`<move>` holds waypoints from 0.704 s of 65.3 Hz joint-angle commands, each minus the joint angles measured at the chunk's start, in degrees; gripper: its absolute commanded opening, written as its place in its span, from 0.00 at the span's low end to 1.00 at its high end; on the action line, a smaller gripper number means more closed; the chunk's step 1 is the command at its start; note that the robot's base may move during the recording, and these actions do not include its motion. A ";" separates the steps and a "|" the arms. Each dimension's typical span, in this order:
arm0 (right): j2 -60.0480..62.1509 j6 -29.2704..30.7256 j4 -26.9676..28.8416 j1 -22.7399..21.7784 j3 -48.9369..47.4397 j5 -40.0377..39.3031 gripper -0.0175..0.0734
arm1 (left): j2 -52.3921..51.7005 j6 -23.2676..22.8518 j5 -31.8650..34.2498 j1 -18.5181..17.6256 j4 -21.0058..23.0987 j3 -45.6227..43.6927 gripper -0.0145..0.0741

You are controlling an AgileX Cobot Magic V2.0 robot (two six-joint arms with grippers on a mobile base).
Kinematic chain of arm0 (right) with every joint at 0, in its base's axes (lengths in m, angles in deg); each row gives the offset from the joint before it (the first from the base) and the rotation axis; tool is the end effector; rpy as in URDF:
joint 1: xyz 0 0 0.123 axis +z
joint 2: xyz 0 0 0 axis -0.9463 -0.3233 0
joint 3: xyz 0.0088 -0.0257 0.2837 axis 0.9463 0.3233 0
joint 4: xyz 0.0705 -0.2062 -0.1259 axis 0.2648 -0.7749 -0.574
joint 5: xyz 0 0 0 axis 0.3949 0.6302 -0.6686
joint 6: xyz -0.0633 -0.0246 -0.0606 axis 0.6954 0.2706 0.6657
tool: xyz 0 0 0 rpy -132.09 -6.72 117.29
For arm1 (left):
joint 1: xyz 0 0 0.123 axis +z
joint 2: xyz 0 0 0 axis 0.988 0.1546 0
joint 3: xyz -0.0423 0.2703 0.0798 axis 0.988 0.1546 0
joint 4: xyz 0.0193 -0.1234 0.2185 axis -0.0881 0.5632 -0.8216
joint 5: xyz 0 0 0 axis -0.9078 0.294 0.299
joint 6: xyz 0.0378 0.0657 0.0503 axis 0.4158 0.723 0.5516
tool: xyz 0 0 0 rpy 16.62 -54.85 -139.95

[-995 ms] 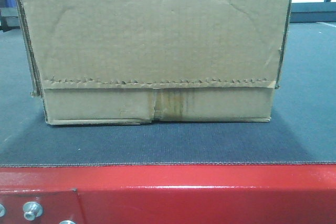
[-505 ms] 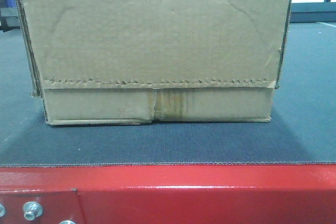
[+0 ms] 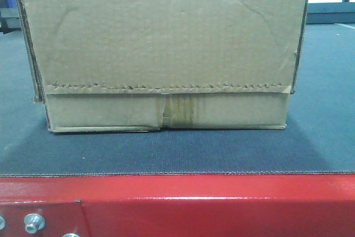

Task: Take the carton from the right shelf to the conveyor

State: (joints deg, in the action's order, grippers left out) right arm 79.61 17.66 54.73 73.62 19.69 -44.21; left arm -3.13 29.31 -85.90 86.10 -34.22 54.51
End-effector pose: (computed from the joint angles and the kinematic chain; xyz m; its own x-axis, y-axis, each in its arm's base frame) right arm 0.0349 0.0016 0.3313 0.0552 -0.0031 -0.9985 -0.0430 0.9991 -0.0055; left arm 0.0617 0.0054 0.2315 0.0567 -0.0036 -0.9984 -0.0870 0.9962 -0.0085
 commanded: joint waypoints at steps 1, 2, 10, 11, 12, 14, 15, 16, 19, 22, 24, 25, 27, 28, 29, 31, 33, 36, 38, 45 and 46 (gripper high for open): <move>0.22 0.31 -0.32 0.00 0.01 -1.32 0.11 | -2.91 0.21 3.74 0.10 1.81 4.20 0.18; 0.22 0.31 -0.32 0.00 0.01 -1.32 0.11 | -3.48 0.21 3.74 0.10 2.59 4.20 0.18; 0.22 0.31 -0.32 0.00 0.01 -1.32 0.11 | -5.34 0.21 -1.87 0.10 3.61 4.20 0.18; 0.22 0.31 0.00 0.00 0.01 -1.20 0.11 | -5.34 0.21 -1.87 0.10 3.61 4.20 0.18; 0.22 0.31 0.00 0.00 0.01 -1.20 0.11 | -5.34 0.21 -1.87 0.10 3.61 4.20 0.18; 0.33 0.31 0.00 0.00 0.01 -1.19 0.11 | -5.34 0.21 -1.58 0.10 3.61 4.20 0.18; 0.33 0.31 0.00 0.00 0.01 -1.19 0.11 | -5.34 0.21 -1.58 0.10 3.61 4.20 0.18; 0.33 0.31 0.00 0.00 0.01 -1.19 0.11 | -5.34 0.21 -1.58 0.10 3.61 4.20 0.18; 0.33 0.31 0.00 0.00 0.01 -1.19 0.11 | -5.34 0.21 -1.48 0.10 3.61 4.20 0.18; 0.33 0.31 0.00 0.00 0.01 -1.19 0.11 | -5.34 0.21 -1.37 0.10 3.61 4.20 0.18; 0.33 0.31 0.00 0.00 0.01 -1.19 0.11 | -5.34 0.21 -1.37 0.10 3.61 4.20 0.18; 0.33 0.31 0.00 0.00 0.01 -1.19 0.11 | -5.34 0.21 -1.37 0.10 3.61 4.20 0.18; 0.33 0.31 0.00 0.00 0.01 -1.19 0.11 | -5.34 0.21 -1.37 0.10 3.61 4.20 0.18; 0.33 0.31 0.00 0.00 0.01 -1.19 0.11 | -5.34 0.21 -1.37 0.10 3.61 4.20 0.18; 0.33 0.31 0.00 0.00 0.01 -1.19 0.11 | -5.34 0.21 -1.37 0.10 3.61 4.20 0.18; 0.33 0.31 0.00 0.00 0.01 -1.19 0.11 | -5.34 0.21 -1.37 0.10 3.61 4.20 0.18; 0.33 0.31 0.00 0.00 0.01 -1.19 0.11 | -5.34 0.21 -1.37 0.10 3.61 4.20 0.18; 0.33 0.31 0.00 0.00 0.01 -1.19 0.11 | -5.34 0.21 -1.37 0.10 3.61 4.20 0.18; 0.33 0.31 0.00 0.00 0.01 -1.19 0.11 | -5.34 0.21 -1.37 0.10 3.61 4.20 0.18; 0.33 0.31 0.00 0.00 0.01 -1.19 0.11 | -5.34 0.21 -1.37 0.10 3.61 4.20 0.18; 0.33 0.31 0.00 0.00 0.01 -1.19 0.11 | -5.34 0.21 -1.37 0.10 3.61 4.20 0.18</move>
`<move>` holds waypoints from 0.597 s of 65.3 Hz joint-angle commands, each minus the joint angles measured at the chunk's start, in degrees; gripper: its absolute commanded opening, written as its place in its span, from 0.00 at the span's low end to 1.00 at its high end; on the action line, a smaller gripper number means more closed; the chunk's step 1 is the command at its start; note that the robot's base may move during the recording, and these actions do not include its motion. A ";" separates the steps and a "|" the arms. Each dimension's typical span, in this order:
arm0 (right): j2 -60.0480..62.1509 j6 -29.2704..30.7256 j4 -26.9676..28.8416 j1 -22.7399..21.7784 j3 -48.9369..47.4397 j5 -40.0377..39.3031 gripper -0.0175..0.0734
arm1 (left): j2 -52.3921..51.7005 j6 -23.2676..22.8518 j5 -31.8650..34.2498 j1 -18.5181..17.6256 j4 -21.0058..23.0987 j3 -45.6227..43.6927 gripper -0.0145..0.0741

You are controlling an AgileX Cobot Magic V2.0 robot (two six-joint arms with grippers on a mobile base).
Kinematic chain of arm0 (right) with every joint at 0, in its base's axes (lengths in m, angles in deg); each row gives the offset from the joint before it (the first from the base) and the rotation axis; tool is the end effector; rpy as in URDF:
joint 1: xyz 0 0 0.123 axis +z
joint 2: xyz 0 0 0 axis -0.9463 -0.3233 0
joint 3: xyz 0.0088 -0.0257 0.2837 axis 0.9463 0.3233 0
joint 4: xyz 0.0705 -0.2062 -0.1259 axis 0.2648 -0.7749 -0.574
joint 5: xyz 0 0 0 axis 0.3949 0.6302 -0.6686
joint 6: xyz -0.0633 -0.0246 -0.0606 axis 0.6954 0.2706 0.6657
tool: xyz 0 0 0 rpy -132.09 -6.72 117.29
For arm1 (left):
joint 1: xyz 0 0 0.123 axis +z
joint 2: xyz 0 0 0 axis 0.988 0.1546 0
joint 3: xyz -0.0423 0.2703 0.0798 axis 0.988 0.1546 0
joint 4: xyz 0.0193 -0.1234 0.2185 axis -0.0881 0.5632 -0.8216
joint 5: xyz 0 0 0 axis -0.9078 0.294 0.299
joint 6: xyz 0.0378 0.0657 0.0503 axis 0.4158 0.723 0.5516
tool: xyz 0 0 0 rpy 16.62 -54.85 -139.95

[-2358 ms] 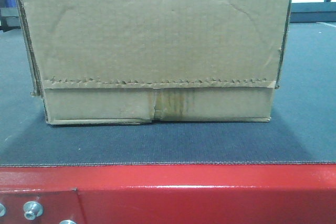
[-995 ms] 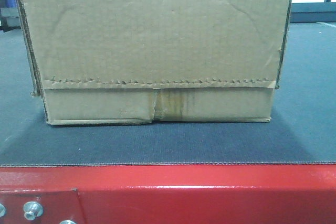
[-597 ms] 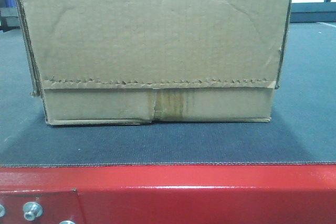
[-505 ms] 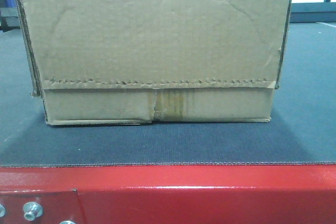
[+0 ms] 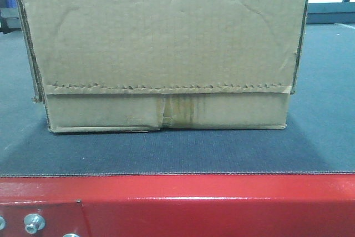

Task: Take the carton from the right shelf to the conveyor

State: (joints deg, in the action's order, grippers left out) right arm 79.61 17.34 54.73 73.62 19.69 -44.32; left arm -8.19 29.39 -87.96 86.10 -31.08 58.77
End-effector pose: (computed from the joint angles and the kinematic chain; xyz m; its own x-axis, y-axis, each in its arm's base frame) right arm 0.0349 0.0016 0.3315 0.0569 0.0025 -0.9984 -0.0433 0.9991 0.0000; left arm 0.0567 0.0049 0.2083 0.0394 -0.0587 -0.9975 -0.0842 0.9945 -0.0618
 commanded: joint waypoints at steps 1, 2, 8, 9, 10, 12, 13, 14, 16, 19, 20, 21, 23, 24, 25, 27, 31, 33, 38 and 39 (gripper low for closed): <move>0.33 0.62 0.00 0.00 0.01 -1.08 0.11 | -0.27 0.13 0.70 0.10 0.47 -0.06 0.18; 0.33 0.62 0.00 0.00 0.01 -1.08 0.11 | -0.27 0.13 0.70 0.10 0.47 -0.06 0.18; 0.33 0.62 0.00 0.00 0.01 -1.08 0.11 | -0.27 0.13 0.70 0.10 0.47 -0.06 0.18; 0.33 0.62 0.00 0.00 0.01 -1.08 0.11 | -0.27 0.13 0.70 0.10 0.47 -0.06 0.18; 0.33 0.62 0.00 0.00 0.01 -1.08 0.11 | -0.27 0.13 0.70 0.10 0.47 -0.06 0.18; 0.33 0.62 0.00 0.00 0.01 -1.08 0.11 | -0.27 0.13 0.70 0.10 0.47 -0.06 0.18; 0.32 0.62 0.00 0.00 0.01 -1.18 0.11 | -0.27 0.13 0.70 0.10 0.47 -0.06 0.18; 0.32 0.62 0.00 0.00 0.01 -1.18 0.11 | -0.27 0.13 0.70 0.10 0.47 -0.06 0.18; 0.32 0.62 -0.32 0.00 0.01 -1.49 0.11 | -0.27 0.13 0.70 0.10 0.47 -0.06 0.18; 0.32 0.62 -1.18 0.00 0.01 -1.48 0.11 | -0.27 0.13 0.70 0.10 0.47 -0.06 0.18; 0.32 0.62 -1.44 0.00 0.01 -1.48 0.11 | -0.27 0.13 0.70 0.10 0.47 -0.06 0.18; 0.32 0.62 -1.46 0.00 0.13 -1.25 0.11 | -0.27 0.13 0.70 0.10 0.47 -0.06 0.18; 0.32 0.62 -1.46 0.00 0.56 -1.17 0.11 | -0.27 0.13 0.70 0.10 0.47 -0.06 0.18; 0.32 0.62 -1.46 0.00 0.86 -1.28 0.11 | -0.27 0.13 0.70 0.10 0.47 -0.06 0.18; 0.32 0.62 -1.06 0.00 1.21 -1.39 0.11 | -0.27 0.13 0.70 0.10 0.47 -0.06 0.18; 0.32 0.62 0.00 0.00 2.07 -1.77 0.11 | -0.27 0.13 0.70 0.10 0.47 -0.06 0.18; 0.32 0.62 1.29 0.00 5.04 -2.86 0.11 | -0.27 0.13 0.70 0.10 0.47 -0.06 0.18; 0.32 0.77 2.00 -0.10 7.09 -3.84 0.11 | -0.27 0.13 0.70 0.10 0.47 -0.06 0.18; 0.32 2.40 4.28 -0.68 12.28 -7.14 0.11 | -0.27 0.13 0.70 0.10 0.47 -0.06 0.18; 0.32 2.66 4.79 -1.01 13.23 -7.89 0.11 | -0.27 0.13 0.70 0.10 0.47 -0.06 0.18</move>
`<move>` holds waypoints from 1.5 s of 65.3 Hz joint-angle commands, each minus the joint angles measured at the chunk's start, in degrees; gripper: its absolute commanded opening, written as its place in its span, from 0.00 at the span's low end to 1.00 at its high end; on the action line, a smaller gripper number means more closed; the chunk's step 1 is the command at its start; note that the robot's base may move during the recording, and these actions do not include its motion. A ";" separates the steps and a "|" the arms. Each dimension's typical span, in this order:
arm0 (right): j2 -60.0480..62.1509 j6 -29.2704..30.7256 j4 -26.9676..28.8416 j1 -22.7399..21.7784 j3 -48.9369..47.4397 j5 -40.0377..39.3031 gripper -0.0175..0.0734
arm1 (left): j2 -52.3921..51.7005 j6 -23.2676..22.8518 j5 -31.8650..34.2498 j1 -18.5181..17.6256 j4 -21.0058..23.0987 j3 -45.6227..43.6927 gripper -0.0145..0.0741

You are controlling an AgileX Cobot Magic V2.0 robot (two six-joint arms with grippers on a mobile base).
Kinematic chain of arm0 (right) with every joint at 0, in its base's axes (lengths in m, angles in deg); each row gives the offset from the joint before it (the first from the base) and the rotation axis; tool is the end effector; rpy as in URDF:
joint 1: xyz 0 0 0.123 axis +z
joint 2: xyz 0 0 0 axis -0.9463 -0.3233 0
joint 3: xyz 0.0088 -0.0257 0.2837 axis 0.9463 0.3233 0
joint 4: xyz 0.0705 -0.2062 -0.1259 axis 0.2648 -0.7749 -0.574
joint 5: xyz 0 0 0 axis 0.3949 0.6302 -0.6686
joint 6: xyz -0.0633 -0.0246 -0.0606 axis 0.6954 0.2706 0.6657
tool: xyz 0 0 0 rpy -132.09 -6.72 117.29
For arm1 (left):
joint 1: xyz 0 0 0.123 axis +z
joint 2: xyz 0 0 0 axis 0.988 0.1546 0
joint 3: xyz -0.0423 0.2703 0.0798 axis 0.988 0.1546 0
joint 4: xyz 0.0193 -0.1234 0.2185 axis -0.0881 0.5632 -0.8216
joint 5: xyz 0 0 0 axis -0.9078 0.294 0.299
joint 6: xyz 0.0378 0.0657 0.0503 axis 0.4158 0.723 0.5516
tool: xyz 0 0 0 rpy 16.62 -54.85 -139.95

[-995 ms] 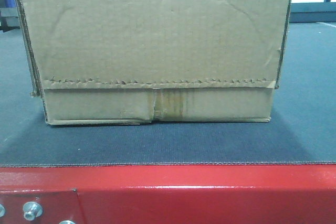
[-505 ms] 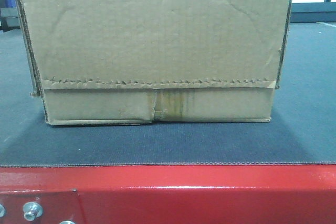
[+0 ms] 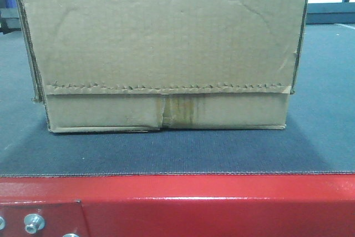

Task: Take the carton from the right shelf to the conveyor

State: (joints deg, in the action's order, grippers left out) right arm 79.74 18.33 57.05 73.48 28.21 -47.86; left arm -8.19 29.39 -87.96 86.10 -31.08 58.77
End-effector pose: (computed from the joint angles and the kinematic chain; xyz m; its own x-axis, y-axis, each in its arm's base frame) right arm 0.0507 0.0033 0.2900 -0.0285 0.0201 -0.9994 -0.0528 0.9984 0.0216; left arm 0.0567 0.0049 0.2083 0.0394 -0.0587 -0.9975 -0.0842 0.9945 -0.0618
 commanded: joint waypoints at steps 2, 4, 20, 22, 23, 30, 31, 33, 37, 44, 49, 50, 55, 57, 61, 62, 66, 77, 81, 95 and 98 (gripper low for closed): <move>0.30 1.77 3.42 -1.39 6.62 -6.04 0.11 | -0.27 0.13 0.70 0.10 0.47 -0.06 0.18; 0.48 1.77 4.16 -1.95 8.48 -8.30 0.11 | -0.27 0.13 0.70 0.10 0.47 -0.06 0.18; 7.95 1.77 4.71 -3.49 19.45 -19.66 0.11 | -0.27 0.13 0.70 0.10 0.47 -0.06 0.18; 7.95 1.77 4.30 -3.49 19.45 -16.52 0.11 | -0.27 0.13 0.70 0.10 0.47 -0.06 0.18; 7.95 1.77 3.93 -3.49 19.45 -16.51 0.11 | -0.27 0.13 0.70 0.10 0.47 -0.06 0.18; 7.95 1.77 3.44 -2.60 19.45 -15.52 0.11 | -0.27 0.13 0.69 0.10 0.47 -0.06 0.18; 7.95 1.77 3.44 -2.45 19.45 -15.52 0.11 | -0.27 0.13 0.69 0.10 0.47 -0.06 0.18; 7.95 1.77 3.44 -2.15 19.45 -15.52 0.11 | -0.27 0.13 0.69 0.10 0.47 -0.06 0.18; 7.95 1.77 3.44 -1.40 19.45 -15.52 0.11 | -0.27 0.13 0.69 0.10 0.47 -0.06 0.18; 7.95 1.77 3.44 -0.94 19.45 -15.52 0.11 | -0.27 0.13 0.69 0.10 0.47 -0.06 0.18; 7.95 1.77 3.44 -0.94 19.45 -15.52 0.11 | -0.27 0.13 0.69 0.10 0.47 -0.06 0.18; 7.95 1.77 3.44 -0.94 19.45 -15.52 0.11 | -0.27 0.13 0.69 0.10 0.47 -0.06 0.18; 7.95 1.77 3.44 -0.94 19.45 -15.52 0.11 | -0.27 0.13 0.69 0.10 0.47 -0.06 0.18; 7.95 1.77 3.44 -0.94 19.45 -15.52 0.11 | -0.27 0.13 0.69 0.10 0.47 -0.06 0.18; 7.95 1.77 3.44 -0.94 19.45 -15.52 0.11 | -0.27 0.13 0.69 0.10 0.47 -0.06 0.18; 7.95 1.77 3.44 -0.94 19.45 -15.52 0.11 | -0.27 0.13 0.69 0.10 0.47 -0.06 0.18; 7.95 1.77 3.44 -0.94 19.45 -15.52 0.11 | -0.27 0.13 0.69 0.10 0.47 -0.06 0.18; 7.95 1.77 3.44 -0.94 19.45 -15.52 0.11 | -0.27 0.13 0.69 0.10 0.47 -0.06 0.18; 7.95 1.77 3.44 -0.94 19.45 -15.52 0.11 | -0.27 0.13 0.69 0.10 0.47 -0.06 0.18; 7.95 1.77 3.44 -0.94 19.45 -15.52 0.11 | -0.27 0.13 0.69 0.10 0.47 -0.06 0.18; 7.95 1.77 3.44 -0.94 19.45 -15.52 0.11 | -0.27 0.13 0.69 0.10 0.47 -0.06 0.18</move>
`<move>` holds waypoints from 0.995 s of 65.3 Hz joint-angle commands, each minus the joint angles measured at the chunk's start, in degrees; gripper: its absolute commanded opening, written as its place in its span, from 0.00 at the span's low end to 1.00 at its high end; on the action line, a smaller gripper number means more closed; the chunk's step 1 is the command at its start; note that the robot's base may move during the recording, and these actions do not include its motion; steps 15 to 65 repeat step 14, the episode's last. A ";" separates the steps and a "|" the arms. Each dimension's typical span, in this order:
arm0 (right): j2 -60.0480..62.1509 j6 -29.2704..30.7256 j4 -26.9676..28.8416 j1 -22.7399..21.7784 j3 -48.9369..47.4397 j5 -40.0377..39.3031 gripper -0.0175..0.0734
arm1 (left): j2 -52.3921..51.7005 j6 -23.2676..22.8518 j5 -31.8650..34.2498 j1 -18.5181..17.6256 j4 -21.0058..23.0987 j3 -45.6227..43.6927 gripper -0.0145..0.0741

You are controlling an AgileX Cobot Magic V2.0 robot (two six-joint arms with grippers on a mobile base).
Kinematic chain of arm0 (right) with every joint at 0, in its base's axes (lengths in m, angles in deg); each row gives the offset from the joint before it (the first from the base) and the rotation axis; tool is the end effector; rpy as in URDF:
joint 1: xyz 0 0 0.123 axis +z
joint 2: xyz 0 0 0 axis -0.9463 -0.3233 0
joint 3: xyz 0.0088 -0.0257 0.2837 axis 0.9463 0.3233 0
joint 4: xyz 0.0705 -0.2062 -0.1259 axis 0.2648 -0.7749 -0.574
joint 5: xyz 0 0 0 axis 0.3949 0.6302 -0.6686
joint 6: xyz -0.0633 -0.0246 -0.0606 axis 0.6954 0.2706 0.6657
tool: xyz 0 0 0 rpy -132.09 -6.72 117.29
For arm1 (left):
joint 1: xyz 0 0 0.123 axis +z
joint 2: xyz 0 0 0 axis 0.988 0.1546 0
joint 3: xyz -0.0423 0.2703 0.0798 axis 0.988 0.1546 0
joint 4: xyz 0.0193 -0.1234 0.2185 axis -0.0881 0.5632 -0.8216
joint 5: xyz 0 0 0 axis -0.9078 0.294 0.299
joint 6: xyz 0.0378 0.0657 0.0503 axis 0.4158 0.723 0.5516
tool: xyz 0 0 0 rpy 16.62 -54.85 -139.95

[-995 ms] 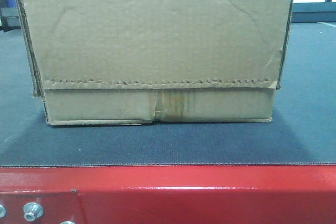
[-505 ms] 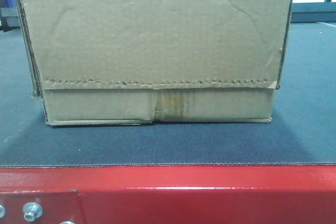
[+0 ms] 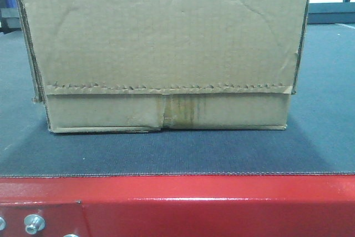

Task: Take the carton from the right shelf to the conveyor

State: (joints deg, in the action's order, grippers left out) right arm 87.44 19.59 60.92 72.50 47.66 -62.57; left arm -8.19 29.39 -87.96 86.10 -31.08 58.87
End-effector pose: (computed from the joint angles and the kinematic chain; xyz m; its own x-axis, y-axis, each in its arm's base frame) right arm 0.0568 0.0020 0.2077 0.0222 0.0691 -0.9974 -0.0317 0.9972 0.0684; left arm 0.0567 0.0049 0.2077 0.0377 -0.0588 -0.9976 -0.0843 0.9945 -0.0618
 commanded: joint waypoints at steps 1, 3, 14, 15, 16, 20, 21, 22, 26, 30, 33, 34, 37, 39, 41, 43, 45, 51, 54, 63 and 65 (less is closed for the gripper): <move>0.24 0.51 -0.43 0.04 0.00 -0.81 0.11 | -0.27 0.13 0.69 0.10 0.47 -0.15 0.18; 0.24 0.51 -0.43 0.04 0.00 -0.81 0.11 | -0.27 0.13 0.69 0.10 0.47 -0.15 0.18; 0.24 0.51 -0.43 0.04 0.00 -0.81 0.11 | -0.27 0.13 0.69 0.10 0.47 -0.15 0.18; 0.24 0.51 -0.43 0.04 0.00 -0.81 0.11 | -0.27 0.13 0.69 0.10 0.47 -0.15 0.18; 0.24 0.51 -0.43 0.04 0.00 -0.81 0.11 | -0.27 0.13 0.69 0.10 0.47 -0.15 0.18; 0.24 0.51 -0.43 0.04 0.00 -0.81 0.11 | -0.27 0.13 0.69 0.10 0.47 -0.15 0.18; 0.24 0.51 -0.43 0.04 0.00 -0.81 0.11 | -0.27 0.13 0.69 0.10 0.47 -0.15 0.18; 0.24 0.51 -0.43 0.04 0.00 -0.81 0.11 | -0.27 0.13 0.69 0.10 0.47 -0.15 0.18; 0.24 0.51 -0.43 0.04 0.00 -0.81 0.11 | -0.27 0.13 0.69 0.10 0.47 -0.15 0.18; 0.24 0.51 -0.43 0.04 0.00 -0.81 0.11 | -0.27 0.13 0.69 0.10 0.47 -0.15 0.18; 0.24 0.51 -0.43 0.04 0.00 -0.81 0.11 | -0.27 0.13 0.69 0.10 0.47 -0.15 0.18; 0.24 0.51 -0.43 0.04 0.00 -0.81 0.11 | -0.27 0.13 0.69 0.10 0.47 -0.15 0.18; 0.24 0.51 -0.43 0.04 0.00 -0.81 0.11 | -0.27 0.13 0.69 0.10 0.47 -0.15 0.18; 0.24 0.51 -0.43 0.04 0.00 -0.81 0.11 | -0.27 0.13 0.69 0.10 0.47 -0.15 0.18; 0.24 0.51 -0.43 0.04 0.00 -0.81 0.11 | -0.27 0.13 0.69 0.10 0.47 -0.15 0.18; 0.24 0.51 -0.43 0.04 0.00 -0.81 0.11 | -0.27 0.13 0.69 0.10 0.47 -0.15 0.18; 0.24 0.51 -0.43 0.04 0.00 -0.81 0.11 | -0.27 0.13 0.69 0.10 0.47 -0.15 0.18; 0.24 0.51 -0.43 0.04 0.00 -0.81 0.11 | -0.27 0.13 0.69 0.10 0.47 -0.15 0.18; 0.24 0.51 -0.43 0.04 0.00 -0.81 0.11 | -0.27 0.13 0.69 0.10 0.47 -0.15 0.18; 0.24 0.51 -0.43 0.04 0.00 -0.81 0.11 | -0.27 0.13 0.69 0.10 0.47 -0.15 0.18; 0.24 0.51 -0.43 0.04 0.00 -0.81 0.11 | -0.27 0.13 0.69 0.10 0.47 -0.15 0.18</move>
